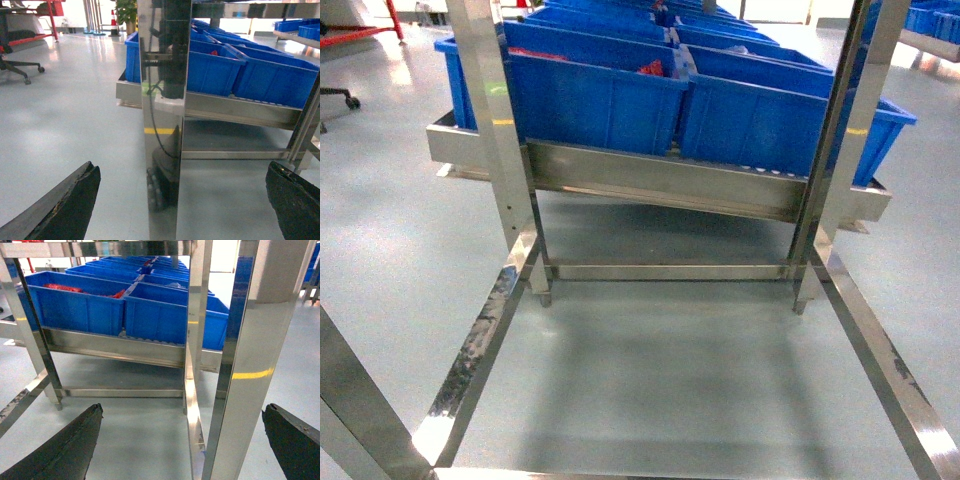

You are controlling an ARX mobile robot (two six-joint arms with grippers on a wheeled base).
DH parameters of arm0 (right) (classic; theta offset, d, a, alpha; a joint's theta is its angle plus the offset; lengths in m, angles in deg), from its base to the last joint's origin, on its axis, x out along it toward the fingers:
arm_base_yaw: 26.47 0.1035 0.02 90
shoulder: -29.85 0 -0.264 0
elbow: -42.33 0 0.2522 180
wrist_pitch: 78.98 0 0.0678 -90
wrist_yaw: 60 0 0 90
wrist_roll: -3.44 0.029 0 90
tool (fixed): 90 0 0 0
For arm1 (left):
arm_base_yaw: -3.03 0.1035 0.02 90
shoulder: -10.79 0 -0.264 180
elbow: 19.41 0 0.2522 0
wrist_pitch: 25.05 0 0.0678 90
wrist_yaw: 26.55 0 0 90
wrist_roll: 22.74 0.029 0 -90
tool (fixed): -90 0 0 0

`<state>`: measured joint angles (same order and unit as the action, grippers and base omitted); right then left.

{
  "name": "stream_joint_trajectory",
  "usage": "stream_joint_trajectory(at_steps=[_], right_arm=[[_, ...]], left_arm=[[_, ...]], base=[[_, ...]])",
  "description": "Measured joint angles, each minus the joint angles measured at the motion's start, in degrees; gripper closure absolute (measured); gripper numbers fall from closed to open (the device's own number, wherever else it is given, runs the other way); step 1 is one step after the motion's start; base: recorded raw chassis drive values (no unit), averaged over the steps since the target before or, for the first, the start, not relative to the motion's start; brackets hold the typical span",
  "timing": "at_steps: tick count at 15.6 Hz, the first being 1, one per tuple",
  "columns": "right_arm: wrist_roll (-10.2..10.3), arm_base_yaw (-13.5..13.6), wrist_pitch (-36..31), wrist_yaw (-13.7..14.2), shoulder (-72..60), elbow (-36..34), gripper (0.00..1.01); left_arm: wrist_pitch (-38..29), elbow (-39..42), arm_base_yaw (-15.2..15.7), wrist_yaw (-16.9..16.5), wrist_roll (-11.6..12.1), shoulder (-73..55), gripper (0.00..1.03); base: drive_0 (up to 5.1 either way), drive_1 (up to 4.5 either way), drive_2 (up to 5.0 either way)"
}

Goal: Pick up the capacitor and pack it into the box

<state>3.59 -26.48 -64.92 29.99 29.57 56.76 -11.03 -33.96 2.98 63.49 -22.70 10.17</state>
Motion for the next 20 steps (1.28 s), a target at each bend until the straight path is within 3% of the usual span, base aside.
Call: stream_joint_trajectory(at_steps=[20], right_arm=[[0.0,0.0,0.0,0.0,0.0,0.0,0.03]], left_arm=[[0.0,0.0,0.0,0.0,0.0,0.0,0.05]], base=[[0.0,0.0,0.0]])
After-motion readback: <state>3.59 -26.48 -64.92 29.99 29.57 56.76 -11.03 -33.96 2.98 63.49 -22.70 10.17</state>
